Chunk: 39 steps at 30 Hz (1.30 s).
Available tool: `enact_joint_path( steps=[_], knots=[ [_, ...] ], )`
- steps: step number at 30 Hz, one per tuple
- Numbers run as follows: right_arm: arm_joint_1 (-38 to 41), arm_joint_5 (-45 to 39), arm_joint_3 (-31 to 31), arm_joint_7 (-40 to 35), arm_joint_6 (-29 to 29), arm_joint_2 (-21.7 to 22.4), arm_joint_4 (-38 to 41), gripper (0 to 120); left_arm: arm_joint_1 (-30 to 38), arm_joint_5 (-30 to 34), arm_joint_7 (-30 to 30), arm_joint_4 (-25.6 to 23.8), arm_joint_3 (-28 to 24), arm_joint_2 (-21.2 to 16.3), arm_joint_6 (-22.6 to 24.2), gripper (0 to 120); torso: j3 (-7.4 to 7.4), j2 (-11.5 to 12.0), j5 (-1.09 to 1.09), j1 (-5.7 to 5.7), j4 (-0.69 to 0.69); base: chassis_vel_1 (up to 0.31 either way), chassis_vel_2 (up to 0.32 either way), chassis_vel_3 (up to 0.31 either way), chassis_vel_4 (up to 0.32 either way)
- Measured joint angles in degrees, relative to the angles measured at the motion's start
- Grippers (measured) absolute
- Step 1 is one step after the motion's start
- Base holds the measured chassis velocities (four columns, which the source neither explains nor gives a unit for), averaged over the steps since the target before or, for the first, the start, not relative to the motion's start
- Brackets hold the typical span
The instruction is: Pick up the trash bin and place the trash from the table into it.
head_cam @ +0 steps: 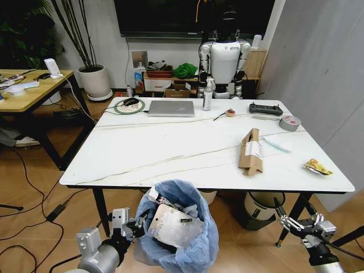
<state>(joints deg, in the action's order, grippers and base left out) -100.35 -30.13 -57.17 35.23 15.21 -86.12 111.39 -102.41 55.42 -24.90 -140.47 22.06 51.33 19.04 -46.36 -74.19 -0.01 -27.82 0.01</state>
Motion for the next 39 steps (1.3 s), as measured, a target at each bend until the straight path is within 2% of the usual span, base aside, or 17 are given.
enact_joint_path(
  steps=[24,27,30,35,37,38,39],
  knots=[
    [0.3,-0.5,-0.3,-0.3,-0.4,1.6,-0.3,100,0.0,-0.5,0.3,0.3,-0.3,0.2,0.0,0,0.00,0.0,0.01,0.00,-0.01,-0.133,-0.129,0.130,0.130],
    [0.9,0.7,-0.1,-2.4,-0.4,2.4,-0.6,100,0.1,-0.4,0.3,0.5,-0.3,0.3,0.0,0,0.00,0.0,0.01,0.00,-0.01,-0.121,-0.130,0.120,0.114],
    [2.4,2.8,1.8,-8.5,-0.8,5.1,-0.6,100,0.1,-0.4,0.3,0.6,-0.3,0.4,0.0,0,0.00,0.0,0.02,0.00,-0.02,-0.078,-0.084,0.059,0.084],
    [5.1,3.5,4.4,-12.3,-3.2,9.5,-0.8,100,-0.4,-0.3,0.3,0.5,-0.1,-0.2,0.2,0,0.00,0.0,0.01,0.00,-0.01,-0.014,-0.014,0.007,0.013],
    [6.6,3.9,6.0,-14.0,-4.3,13.0,-2.2,100,-0.5,0.4,0.1,0.2,0.1,-1.4,0.3,0,0.00,0.0,0.01,0.00,0.00,0.013,0.028,-0.008,-0.016],
    [6.6,3.9,6.0,-14.0,-4.3,13.0,-2.2,100,-0.5,0.4,0.1,0.2,0.1,-1.4,0.3,0,0.00,0.0,0.01,0.00,0.00,0.026,0.057,-0.016,-0.031],
    [7.3,3.4,6.6,-14.6,-5.0,15.4,-3.0,100,-0.4,0.7,0.0,0.1,0.2,-1.9,0.4,0,-0.01,0.0,0.05,0.00,-0.01,0.042,0.057,-0.016,-0.013]
  ],
)
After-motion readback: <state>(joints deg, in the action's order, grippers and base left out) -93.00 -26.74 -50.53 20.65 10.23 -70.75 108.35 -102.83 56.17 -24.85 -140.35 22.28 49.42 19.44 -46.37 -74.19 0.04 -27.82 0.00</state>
